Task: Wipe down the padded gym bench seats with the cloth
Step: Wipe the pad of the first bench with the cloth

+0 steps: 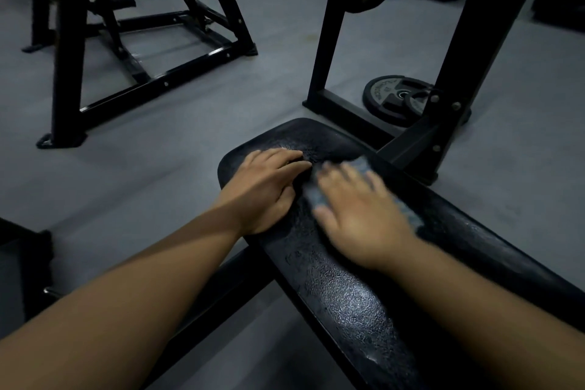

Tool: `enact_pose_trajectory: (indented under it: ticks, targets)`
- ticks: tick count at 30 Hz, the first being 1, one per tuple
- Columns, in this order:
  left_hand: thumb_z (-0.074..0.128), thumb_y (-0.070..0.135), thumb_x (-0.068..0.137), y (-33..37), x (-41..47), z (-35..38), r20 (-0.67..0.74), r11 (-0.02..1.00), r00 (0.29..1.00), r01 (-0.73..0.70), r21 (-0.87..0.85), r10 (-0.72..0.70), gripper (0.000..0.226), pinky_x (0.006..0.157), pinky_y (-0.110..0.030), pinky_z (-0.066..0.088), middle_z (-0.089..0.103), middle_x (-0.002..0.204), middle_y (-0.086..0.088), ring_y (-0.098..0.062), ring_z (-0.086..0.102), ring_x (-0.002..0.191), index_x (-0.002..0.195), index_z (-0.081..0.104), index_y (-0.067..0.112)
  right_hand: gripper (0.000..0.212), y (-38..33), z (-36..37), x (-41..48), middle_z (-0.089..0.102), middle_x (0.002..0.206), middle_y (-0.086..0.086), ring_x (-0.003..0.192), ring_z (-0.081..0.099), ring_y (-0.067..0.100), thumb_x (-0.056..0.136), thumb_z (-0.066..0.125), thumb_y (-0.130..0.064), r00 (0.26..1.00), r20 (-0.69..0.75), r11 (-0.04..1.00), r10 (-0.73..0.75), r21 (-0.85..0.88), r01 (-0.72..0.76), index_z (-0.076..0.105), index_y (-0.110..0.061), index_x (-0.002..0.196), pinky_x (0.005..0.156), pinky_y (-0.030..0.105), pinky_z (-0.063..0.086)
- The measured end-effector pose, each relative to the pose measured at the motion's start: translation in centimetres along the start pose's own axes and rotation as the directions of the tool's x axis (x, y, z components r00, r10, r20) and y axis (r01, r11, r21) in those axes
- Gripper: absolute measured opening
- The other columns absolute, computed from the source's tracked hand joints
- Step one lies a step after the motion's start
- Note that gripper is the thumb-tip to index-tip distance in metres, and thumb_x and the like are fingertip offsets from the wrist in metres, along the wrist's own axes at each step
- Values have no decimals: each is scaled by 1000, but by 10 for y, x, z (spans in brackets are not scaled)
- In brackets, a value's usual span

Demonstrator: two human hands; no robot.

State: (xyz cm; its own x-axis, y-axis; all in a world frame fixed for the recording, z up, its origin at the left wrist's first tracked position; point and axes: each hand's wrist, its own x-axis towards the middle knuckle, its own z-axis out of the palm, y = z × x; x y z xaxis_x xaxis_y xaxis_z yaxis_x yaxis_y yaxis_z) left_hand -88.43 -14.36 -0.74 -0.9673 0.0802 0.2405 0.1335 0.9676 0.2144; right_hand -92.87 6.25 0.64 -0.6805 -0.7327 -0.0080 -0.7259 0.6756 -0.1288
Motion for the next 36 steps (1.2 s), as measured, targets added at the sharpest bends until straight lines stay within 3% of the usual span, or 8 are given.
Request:
enact_pose_trajectory:
  ticks: [3, 8, 14, 20, 25, 28, 31, 36]
  targets:
    - [32, 31, 82, 1, 2, 0, -15, 1000, 1000, 4, -11, -4, 61, 110, -51, 33, 50, 146, 5, -20, 42, 138, 137, 57, 27, 75, 21, -8, -50, 2, 165, -18, 153, -1, 5, 89, 4, -63, 979, 98, 983, -178, 63, 172, 10, -36, 159, 123, 33, -1]
    - [31, 33, 80, 0, 3, 1, -15, 1000, 999, 28, -11, -28, 62, 111, -51, 32, 51, 145, 5, -20, 42, 138, 136, 57, 29, 67, 40, -6, 33, 12, 167, -8, 153, 8, 15, 97, 18, -56, 982, -24, 983, 185, -4, -185, 15, -31, 159, 123, 44, 9]
    - [32, 42, 87, 8, 0, -7, 44, 976, 982, 178, 123, -184, 57, 117, -52, 22, 43, 152, 8, -19, 34, 142, 143, 47, 38, 82, 28, -9, -19, 5, 166, -14, 153, 2, 9, 84, 0, -65, 980, 110, 986, -164, 28, 162, 12, -35, 159, 124, 39, 4]
    - [32, 48, 90, -10, 1, -12, 55, 930, 932, 350, 115, -357, 59, 118, -46, 22, 34, 158, 4, -21, 29, 144, 146, 41, 33, 58, 21, -5, 83, 19, 164, -2, 151, 15, 22, 102, 27, -48, 995, -9, 995, 102, -17, -103, 22, -25, 154, 120, 53, 17]
    - [26, 40, 84, -11, -1, -4, -33, 926, 928, 373, 53, -372, 64, 116, -45, 25, 41, 154, 3, -21, 34, 141, 144, 46, 31, 67, 20, -6, 25, 10, 167, -12, 153, 7, 12, 96, 18, -57, 969, 52, 970, -242, 21, 242, 15, -32, 159, 124, 45, 10]
    - [23, 41, 81, -9, 0, -4, -66, 926, 928, 370, 73, -366, 67, 114, -45, 28, 44, 150, 2, -23, 37, 137, 141, 49, 29, 68, 51, -14, 64, 15, 167, -5, 153, 13, 18, 96, 20, -57, 998, 36, 998, -57, -27, 58, 18, -29, 158, 122, 45, 18]
    - [20, 42, 78, -9, 2, -2, -93, 929, 931, 361, 80, -354, 70, 110, -44, 31, 47, 147, 2, -24, 40, 134, 138, 52, 28, 64, 17, -7, 99, 8, 168, -2, 153, 10, 22, 101, 23, -51, 994, 38, 992, 107, -67, -104, 13, -24, 159, 121, 51, 17]
    - [24, 40, 78, -13, 0, 2, -114, 934, 933, 350, 77, -340, 65, 107, -45, 35, 51, 142, 1, -24, 44, 129, 134, 56, 26, 66, 0, 0, 42, 14, 167, -8, 153, 10, 14, 97, 21, -53, 964, 34, 964, -265, 4, 265, 20, -29, 158, 123, 44, 11]
